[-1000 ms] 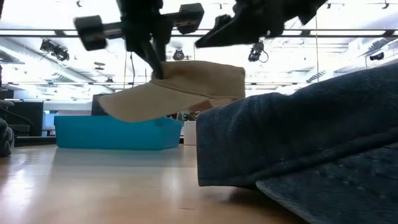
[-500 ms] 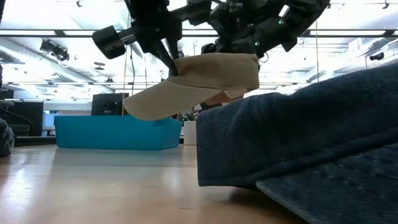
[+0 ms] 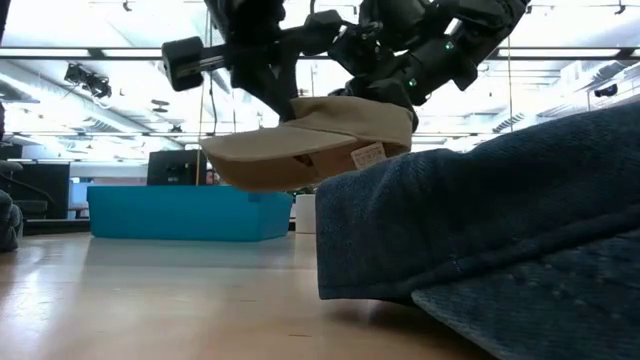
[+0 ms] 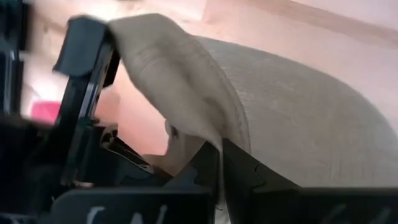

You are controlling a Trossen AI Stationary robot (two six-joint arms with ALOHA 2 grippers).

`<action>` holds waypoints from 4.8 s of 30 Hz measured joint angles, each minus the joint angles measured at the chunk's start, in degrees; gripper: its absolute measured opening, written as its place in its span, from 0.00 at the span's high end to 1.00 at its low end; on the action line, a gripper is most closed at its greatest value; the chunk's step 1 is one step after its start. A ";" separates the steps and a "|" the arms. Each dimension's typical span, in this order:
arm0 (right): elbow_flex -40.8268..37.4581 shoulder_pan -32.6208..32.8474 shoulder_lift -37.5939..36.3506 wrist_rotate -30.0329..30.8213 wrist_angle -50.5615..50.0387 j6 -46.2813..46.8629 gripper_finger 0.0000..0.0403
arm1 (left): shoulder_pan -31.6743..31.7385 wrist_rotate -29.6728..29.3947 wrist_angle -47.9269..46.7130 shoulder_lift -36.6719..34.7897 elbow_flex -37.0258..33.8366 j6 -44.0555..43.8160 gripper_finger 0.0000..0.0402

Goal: Pick & Place hat
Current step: Put the left brown cap into the red bin, then put the brown cap into the red bin

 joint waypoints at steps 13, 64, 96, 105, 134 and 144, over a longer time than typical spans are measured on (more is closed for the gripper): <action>0.00 0.19 -0.07 5.88 -0.39 6.85 0.99 | 0.00 -2.22 0.06 0.00 -0.02 -28.15 0.92; -3.93 -26.86 -17.00 5.19 -30.22 -11.96 1.00 | 8.15 -25.39 -16.72 -18.32 13.05 -59.53 0.68; -3.89 -27.82 -12.64 7.14 -31.35 -13.36 0.73 | 8.72 -25.33 -17.33 -18.29 13.05 -63.57 0.68; -3.89 -20.81 -21.40 16.21 -39.01 -10.68 0.51 | 8.72 -25.33 -17.55 -18.27 13.05 -64.47 0.68; -3.85 31.13 -30.78 -4.77 -73.42 48.75 0.48 | 8.72 -25.34 -17.03 -18.25 13.03 -72.40 0.68; -3.85 39.11 -17.18 -2.38 -68.00 47.66 0.39 | 8.10 -19.62 -13.59 -17.12 8.94 -70.29 0.68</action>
